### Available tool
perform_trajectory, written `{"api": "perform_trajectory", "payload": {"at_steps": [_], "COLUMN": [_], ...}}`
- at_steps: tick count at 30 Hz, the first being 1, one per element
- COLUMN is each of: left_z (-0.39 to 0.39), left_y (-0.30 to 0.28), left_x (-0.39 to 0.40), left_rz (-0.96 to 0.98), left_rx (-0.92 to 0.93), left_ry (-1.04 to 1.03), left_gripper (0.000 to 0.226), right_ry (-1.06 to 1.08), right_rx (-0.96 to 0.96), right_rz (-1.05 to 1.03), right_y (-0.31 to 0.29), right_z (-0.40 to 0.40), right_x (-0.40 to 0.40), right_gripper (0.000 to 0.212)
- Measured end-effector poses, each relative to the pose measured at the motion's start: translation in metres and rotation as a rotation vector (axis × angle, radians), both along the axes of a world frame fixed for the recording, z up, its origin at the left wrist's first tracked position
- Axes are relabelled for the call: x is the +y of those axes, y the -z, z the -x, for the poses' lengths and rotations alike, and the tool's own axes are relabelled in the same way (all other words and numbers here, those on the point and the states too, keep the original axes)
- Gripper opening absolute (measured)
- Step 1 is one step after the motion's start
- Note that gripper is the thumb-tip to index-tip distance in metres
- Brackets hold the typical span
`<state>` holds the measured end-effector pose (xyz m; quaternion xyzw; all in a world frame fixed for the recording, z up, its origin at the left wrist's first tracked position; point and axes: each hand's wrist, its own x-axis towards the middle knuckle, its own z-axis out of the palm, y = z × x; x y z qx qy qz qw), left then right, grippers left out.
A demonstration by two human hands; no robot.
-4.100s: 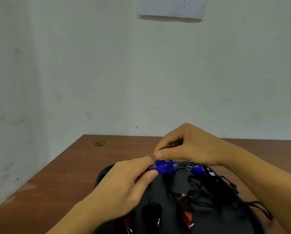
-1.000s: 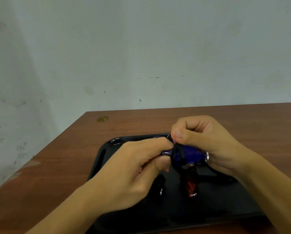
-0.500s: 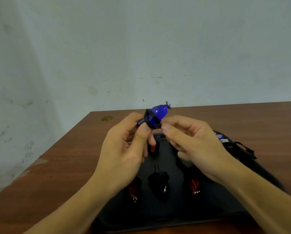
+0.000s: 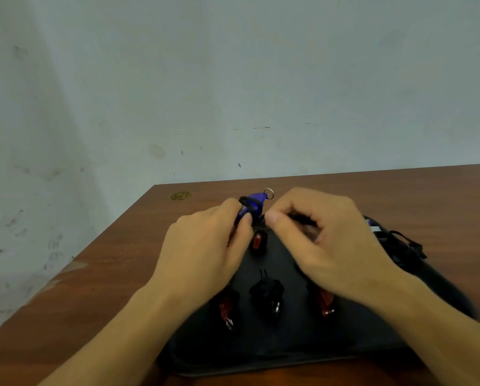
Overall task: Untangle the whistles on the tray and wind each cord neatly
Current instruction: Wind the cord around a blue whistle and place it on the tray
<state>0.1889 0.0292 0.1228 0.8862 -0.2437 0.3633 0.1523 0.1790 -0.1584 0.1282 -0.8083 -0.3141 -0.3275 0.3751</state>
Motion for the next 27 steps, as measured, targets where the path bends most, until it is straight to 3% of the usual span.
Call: {"api": "perform_trajectory", "payload": {"at_steps": [6, 12, 18, 23, 27], "left_z": [0.014, 0.019, 0.029, 0.032, 0.032], "left_y": [-0.005, -0.006, -0.003, -0.001, 0.002], "left_x": [-0.011, -0.012, -0.017, -0.019, -0.022], "left_rz": [-0.138, -0.097, 0.078, 0.261, 0.382], "left_rx": [0.008, 0.12, 0.241, 0.283, 0.356], "left_ry": [0.184, 0.36, 0.502, 0.544, 0.564], "left_gripper": [0.023, 0.026, 0.027, 0.023, 0.02], "right_ry": [0.002, -0.169, -0.343, -0.337, -0.316], "right_rx": [0.104, 0.327, 0.648, 0.798, 0.859], "right_rz": [-0.217, -0.305, -0.46, -0.493, -0.538], "right_y": [-0.009, -0.01, -0.009, -0.004, -0.004], "right_z": [-0.009, -0.01, -0.016, -0.018, -0.014], "right_x": [-0.018, -0.025, -0.032, -0.027, -0.023], "right_gripper": [0.019, 0.021, 0.03, 0.041, 0.037]}}
